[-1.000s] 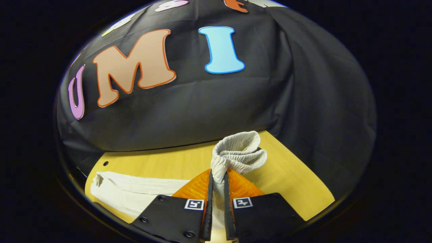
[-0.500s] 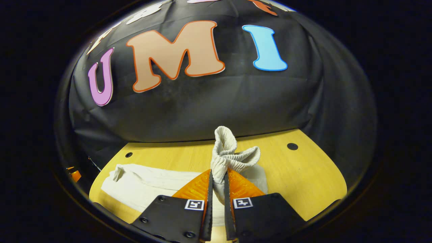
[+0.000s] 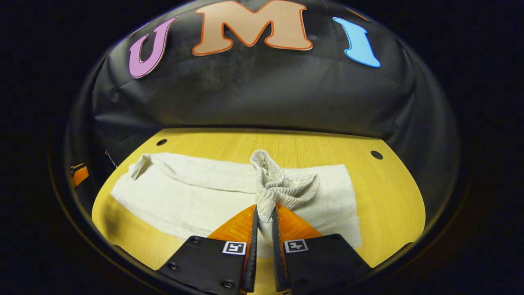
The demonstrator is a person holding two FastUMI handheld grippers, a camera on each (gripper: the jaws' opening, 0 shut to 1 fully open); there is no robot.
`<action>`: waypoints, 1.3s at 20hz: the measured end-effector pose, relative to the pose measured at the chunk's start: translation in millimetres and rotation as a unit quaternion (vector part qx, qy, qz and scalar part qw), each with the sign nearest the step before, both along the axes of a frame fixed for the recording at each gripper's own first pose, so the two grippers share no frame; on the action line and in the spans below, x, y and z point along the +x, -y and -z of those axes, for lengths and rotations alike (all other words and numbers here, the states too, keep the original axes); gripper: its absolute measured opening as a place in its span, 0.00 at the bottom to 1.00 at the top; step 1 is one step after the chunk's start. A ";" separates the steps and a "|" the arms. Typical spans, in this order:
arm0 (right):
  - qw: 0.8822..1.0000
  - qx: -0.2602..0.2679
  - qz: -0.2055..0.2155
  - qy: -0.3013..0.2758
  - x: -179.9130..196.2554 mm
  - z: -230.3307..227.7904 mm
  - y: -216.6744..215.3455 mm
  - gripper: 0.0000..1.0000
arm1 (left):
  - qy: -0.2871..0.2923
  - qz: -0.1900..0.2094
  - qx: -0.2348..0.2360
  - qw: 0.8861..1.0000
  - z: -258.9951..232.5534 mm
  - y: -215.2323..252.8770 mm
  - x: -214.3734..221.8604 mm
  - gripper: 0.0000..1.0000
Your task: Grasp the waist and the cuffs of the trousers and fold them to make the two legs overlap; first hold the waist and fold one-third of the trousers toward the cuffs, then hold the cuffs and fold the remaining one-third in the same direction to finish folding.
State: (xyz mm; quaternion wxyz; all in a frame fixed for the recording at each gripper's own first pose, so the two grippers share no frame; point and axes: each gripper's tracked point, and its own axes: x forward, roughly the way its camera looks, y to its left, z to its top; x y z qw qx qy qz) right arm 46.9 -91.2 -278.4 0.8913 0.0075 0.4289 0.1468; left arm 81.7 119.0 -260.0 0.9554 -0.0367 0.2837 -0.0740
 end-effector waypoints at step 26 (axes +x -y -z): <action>0.998 -0.053 0.022 0.007 -28.1 -45.9 53.8 0.98 | -0.118 0.053 0.001 0.992 137.1 51.6 40.8 0.92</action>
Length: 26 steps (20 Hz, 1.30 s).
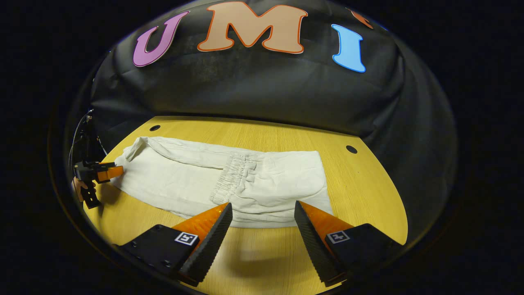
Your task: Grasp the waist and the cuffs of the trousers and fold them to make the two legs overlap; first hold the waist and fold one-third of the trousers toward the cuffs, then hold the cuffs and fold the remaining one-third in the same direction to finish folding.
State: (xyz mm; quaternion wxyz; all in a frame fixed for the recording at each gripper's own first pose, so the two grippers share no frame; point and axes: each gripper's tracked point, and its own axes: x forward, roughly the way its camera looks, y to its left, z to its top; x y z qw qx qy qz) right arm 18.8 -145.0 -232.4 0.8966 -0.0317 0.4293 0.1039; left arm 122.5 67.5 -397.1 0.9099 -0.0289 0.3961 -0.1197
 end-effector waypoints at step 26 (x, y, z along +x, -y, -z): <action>0.997 0.070 0.001 0.020 17.6 -13.3 87.6 0.98 | 0.071 -0.065 -0.142 0.985 -144.1 100.4 33.0 0.00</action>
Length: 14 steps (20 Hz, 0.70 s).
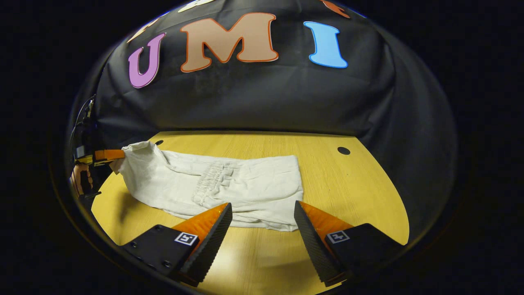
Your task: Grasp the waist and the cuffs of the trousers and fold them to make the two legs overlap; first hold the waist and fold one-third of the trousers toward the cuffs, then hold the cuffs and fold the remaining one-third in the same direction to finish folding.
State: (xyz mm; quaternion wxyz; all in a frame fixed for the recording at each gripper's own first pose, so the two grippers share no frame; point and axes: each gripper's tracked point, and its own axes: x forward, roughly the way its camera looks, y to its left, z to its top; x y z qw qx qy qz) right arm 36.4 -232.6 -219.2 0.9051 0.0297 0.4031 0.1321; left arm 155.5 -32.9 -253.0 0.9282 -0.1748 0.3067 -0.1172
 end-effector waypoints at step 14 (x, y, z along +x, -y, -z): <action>0.999 0.012 0.039 0.002 2.6 2.6 80.4 0.98 | 0.058 0.072 -0.037 0.995 -80.0 136.3 17.0 0.00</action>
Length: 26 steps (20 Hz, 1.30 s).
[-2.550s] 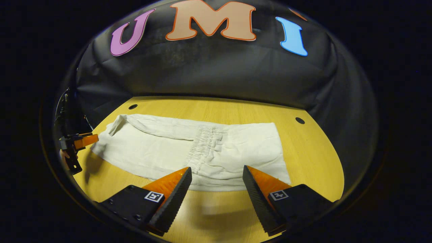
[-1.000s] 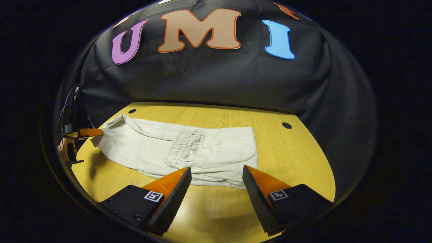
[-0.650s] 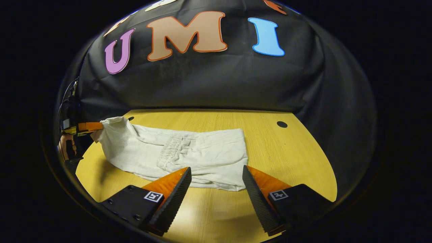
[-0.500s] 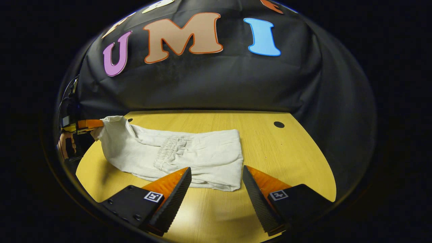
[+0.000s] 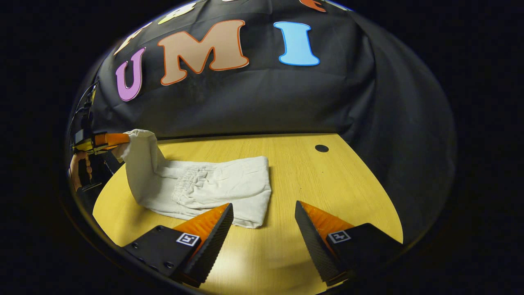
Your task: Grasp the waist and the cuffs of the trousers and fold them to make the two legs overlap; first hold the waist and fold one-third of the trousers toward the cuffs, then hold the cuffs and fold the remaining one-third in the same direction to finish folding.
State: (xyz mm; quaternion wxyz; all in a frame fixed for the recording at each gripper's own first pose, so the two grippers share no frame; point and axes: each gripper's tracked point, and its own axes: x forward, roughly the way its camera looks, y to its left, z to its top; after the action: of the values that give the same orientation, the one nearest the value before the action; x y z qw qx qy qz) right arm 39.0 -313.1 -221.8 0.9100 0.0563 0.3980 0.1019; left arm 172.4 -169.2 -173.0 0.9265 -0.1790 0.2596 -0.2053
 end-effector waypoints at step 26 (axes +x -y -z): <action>1.000 -0.007 0.015 -0.020 -32.5 21.4 92.0 0.96 | -0.021 0.211 0.036 0.977 53.4 261.7 -99.8 0.00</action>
State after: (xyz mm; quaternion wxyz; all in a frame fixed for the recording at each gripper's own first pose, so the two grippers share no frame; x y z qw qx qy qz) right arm 6.5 -405.0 -243.2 0.9036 0.0584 0.4158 0.0842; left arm 72.6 -431.0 -226.4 0.8629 -0.0906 0.3178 -0.3825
